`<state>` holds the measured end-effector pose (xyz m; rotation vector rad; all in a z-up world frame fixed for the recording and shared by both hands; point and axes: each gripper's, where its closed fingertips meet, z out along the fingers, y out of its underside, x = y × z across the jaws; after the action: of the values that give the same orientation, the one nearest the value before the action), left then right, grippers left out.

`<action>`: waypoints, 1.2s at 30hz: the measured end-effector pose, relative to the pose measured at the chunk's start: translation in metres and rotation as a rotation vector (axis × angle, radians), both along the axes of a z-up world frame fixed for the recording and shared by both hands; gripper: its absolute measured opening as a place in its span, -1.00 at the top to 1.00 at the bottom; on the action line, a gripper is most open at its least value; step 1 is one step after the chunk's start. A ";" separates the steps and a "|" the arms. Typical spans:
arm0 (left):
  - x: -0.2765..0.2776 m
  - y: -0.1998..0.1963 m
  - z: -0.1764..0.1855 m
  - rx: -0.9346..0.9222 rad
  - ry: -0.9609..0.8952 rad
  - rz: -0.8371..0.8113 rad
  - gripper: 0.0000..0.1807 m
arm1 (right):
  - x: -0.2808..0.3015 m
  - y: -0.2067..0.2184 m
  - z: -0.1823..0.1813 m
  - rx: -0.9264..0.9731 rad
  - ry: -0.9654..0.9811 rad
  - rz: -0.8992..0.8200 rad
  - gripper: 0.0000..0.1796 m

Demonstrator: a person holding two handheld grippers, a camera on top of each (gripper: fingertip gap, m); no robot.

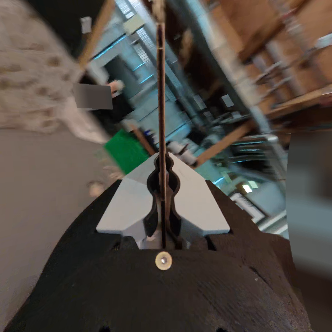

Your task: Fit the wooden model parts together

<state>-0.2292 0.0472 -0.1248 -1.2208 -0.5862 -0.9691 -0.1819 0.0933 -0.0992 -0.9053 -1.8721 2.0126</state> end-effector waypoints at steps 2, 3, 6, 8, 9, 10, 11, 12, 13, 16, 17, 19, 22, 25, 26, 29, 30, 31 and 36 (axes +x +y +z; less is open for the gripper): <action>-0.016 -0.002 -0.049 -0.198 0.003 0.002 1.00 | -0.011 0.009 -0.019 0.156 0.031 -0.109 0.98; -0.020 -0.003 -0.065 -0.248 -0.016 0.001 1.00 | -0.015 0.012 -0.027 0.226 0.057 -0.153 0.98; -0.018 -0.001 -0.096 -0.355 -0.043 -0.055 1.00 | -0.024 0.023 -0.057 0.445 0.106 -0.292 0.98; -0.020 0.000 -0.120 -0.489 0.003 -0.041 1.00 | -0.022 0.030 -0.078 0.567 0.108 -0.362 0.98; -0.024 -0.001 -0.129 -0.539 0.023 -0.010 1.00 | -0.016 0.031 -0.086 0.584 0.110 -0.375 0.98; -0.026 -0.002 -0.135 -0.564 0.032 0.003 1.00 | -0.008 0.029 -0.091 0.562 0.115 -0.369 0.98; -0.026 -0.002 -0.139 -0.575 0.026 -0.005 1.00 | 0.002 0.027 -0.093 0.510 0.119 -0.359 0.98; -0.026 -0.003 -0.142 -0.581 0.014 -0.015 1.00 | 0.011 0.028 -0.092 0.445 0.117 -0.361 0.98; -0.027 -0.004 -0.146 -0.588 0.004 -0.016 0.99 | 0.020 0.034 -0.091 0.388 0.108 -0.384 0.98; -0.029 -0.007 -0.159 -0.653 0.017 -0.012 0.94 | 0.040 0.063 -0.080 0.258 0.101 -0.492 0.98; -0.028 -0.009 -0.164 -0.690 0.032 -0.023 0.90 | 0.046 0.071 -0.076 0.228 0.113 -0.523 0.98; -0.023 -0.011 -0.172 -0.769 0.069 -0.057 0.71 | 0.056 0.083 -0.071 0.174 0.133 -0.581 0.98; -0.025 -0.012 -0.167 -0.794 0.102 -0.038 0.46 | 0.062 0.079 -0.076 0.089 0.117 -0.577 0.98; -0.040 -0.021 -0.157 -0.830 0.147 0.059 0.22 | 0.059 0.064 -0.090 0.125 0.077 -0.515 0.98; -0.046 -0.025 -0.153 -0.845 0.171 0.097 0.15 | 0.059 0.061 -0.093 0.146 0.076 -0.500 0.98; -0.054 -0.031 -0.133 -0.826 0.216 0.165 0.10 | 0.058 0.056 -0.101 0.185 0.067 -0.478 0.98; -0.052 -0.030 -0.128 -0.813 0.222 0.161 0.09 | 0.058 0.054 -0.102 0.178 0.063 -0.467 0.98; -0.049 -0.028 -0.124 -0.808 0.231 0.156 0.10 | 0.058 0.052 -0.103 0.168 0.058 -0.453 0.98; -0.060 -0.029 -0.124 -0.900 0.351 0.271 0.10 | 0.059 0.053 -0.103 0.113 0.037 -0.427 0.98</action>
<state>-0.2893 0.0186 -0.2488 -1.9829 -0.9158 -0.2132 -0.1229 0.1465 -0.2027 -1.1147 -1.5878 1.6412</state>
